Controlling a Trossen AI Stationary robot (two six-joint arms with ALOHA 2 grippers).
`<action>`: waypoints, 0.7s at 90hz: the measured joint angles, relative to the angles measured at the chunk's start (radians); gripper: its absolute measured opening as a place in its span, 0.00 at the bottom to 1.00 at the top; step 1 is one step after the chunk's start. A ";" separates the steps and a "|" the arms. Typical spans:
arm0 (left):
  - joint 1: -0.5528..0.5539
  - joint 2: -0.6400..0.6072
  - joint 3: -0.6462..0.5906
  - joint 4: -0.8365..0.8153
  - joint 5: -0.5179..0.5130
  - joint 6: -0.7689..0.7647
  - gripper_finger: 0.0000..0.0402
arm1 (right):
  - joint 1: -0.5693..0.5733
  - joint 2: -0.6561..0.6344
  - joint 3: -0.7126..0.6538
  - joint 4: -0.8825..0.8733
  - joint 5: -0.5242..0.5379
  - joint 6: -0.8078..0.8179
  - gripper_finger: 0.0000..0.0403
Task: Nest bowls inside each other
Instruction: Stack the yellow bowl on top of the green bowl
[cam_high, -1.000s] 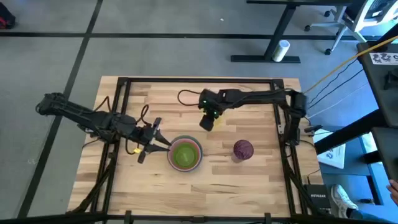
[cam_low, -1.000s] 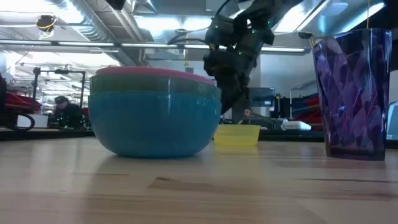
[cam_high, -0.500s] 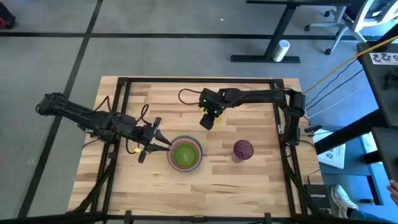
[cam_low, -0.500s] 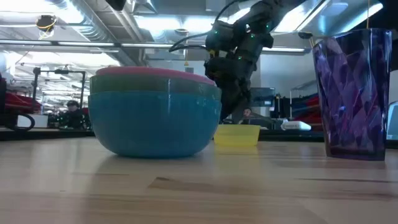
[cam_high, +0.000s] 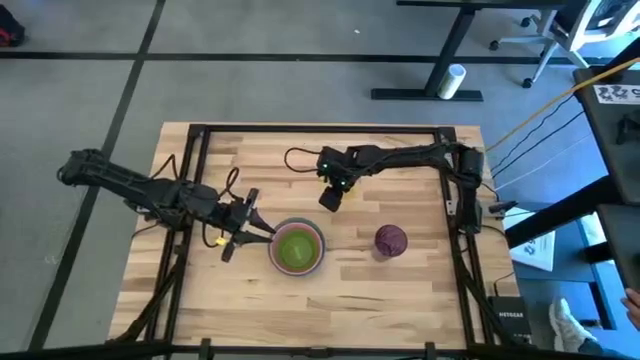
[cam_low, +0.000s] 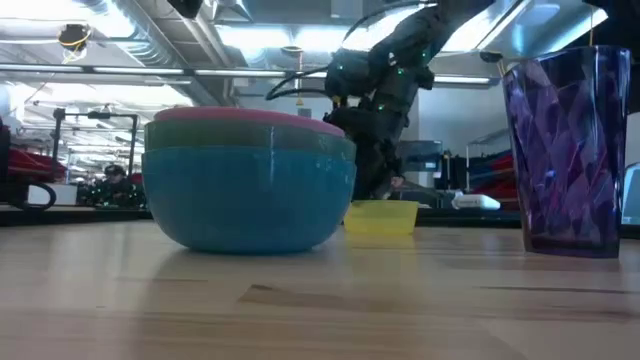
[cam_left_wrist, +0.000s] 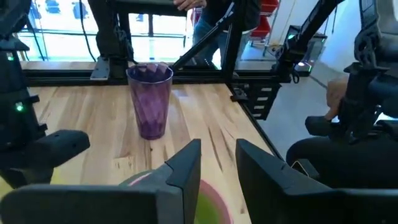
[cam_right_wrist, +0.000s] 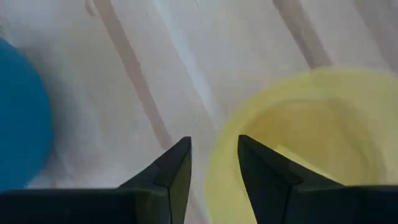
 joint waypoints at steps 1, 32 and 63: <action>0.000 0.000 0.000 0.000 0.000 0.000 0.21 | 0.000 0.002 0.000 0.001 0.000 0.000 0.29; 0.000 0.000 0.000 -0.006 0.000 0.000 0.21 | 0.000 0.012 0.001 0.011 0.002 -0.002 0.02; 0.000 -0.005 0.000 -0.074 0.000 -0.018 0.21 | 0.010 -0.019 0.000 -0.011 0.010 0.000 0.00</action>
